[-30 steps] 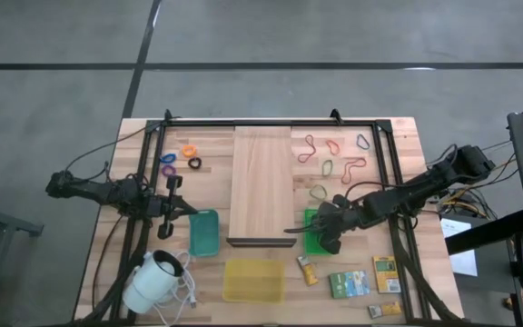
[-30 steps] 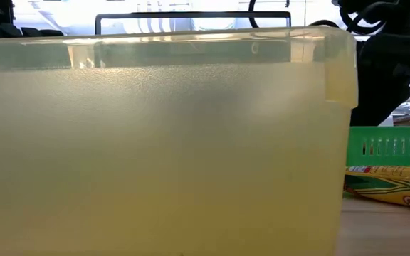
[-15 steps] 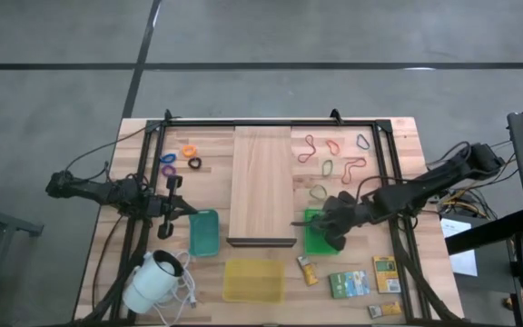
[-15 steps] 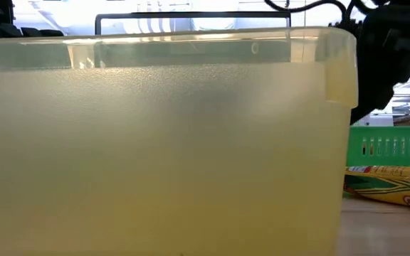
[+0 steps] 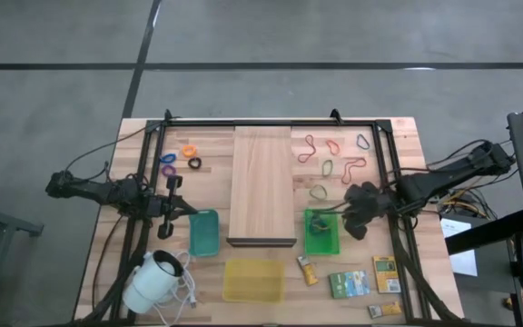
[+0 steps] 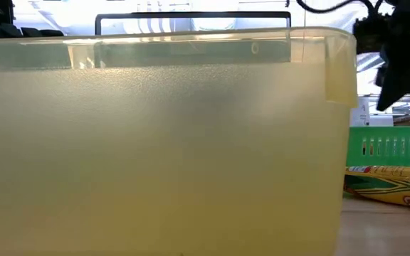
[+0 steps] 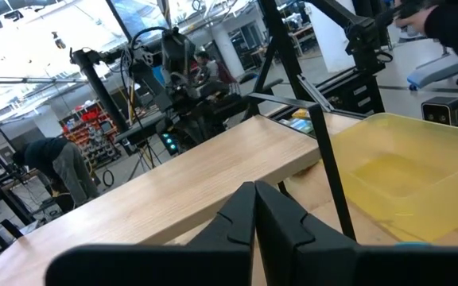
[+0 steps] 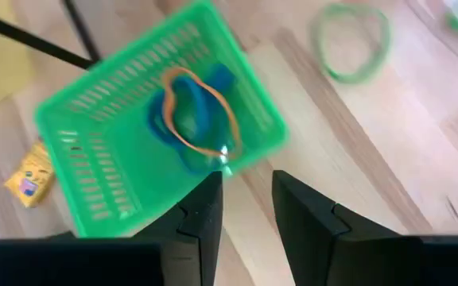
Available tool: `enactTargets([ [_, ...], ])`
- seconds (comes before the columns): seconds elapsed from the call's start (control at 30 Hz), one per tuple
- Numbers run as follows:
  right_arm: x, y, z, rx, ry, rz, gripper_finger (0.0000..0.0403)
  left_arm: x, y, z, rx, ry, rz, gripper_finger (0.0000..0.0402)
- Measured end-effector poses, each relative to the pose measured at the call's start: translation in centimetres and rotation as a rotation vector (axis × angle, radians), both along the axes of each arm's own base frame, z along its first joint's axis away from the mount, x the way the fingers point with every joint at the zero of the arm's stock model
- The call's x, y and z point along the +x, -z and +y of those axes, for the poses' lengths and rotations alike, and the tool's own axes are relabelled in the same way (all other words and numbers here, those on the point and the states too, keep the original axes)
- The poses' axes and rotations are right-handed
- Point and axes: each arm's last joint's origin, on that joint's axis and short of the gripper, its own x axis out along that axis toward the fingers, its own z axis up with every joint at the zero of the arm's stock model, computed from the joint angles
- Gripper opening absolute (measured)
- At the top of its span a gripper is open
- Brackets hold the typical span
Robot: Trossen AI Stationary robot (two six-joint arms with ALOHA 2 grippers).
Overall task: Pick & Place Office Desk Supplies
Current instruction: Put the bottom orange rubber band into the green bin
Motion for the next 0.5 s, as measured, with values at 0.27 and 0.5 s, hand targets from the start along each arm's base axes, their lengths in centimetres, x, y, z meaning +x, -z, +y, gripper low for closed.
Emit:
enactTargets([
  [0.27,-3.1,0.2,-1.0,0.015,0.144,0.2,0.0089,0.0,0.0,0.0,0.0,0.0,0.001,0.0012],
  [0.5,-3.5,0.1,-1.4,-0.115,-0.01,0.214,0.0097,0.0,0.0,0.0,0.0,0.0,0.001,0.0012],
])
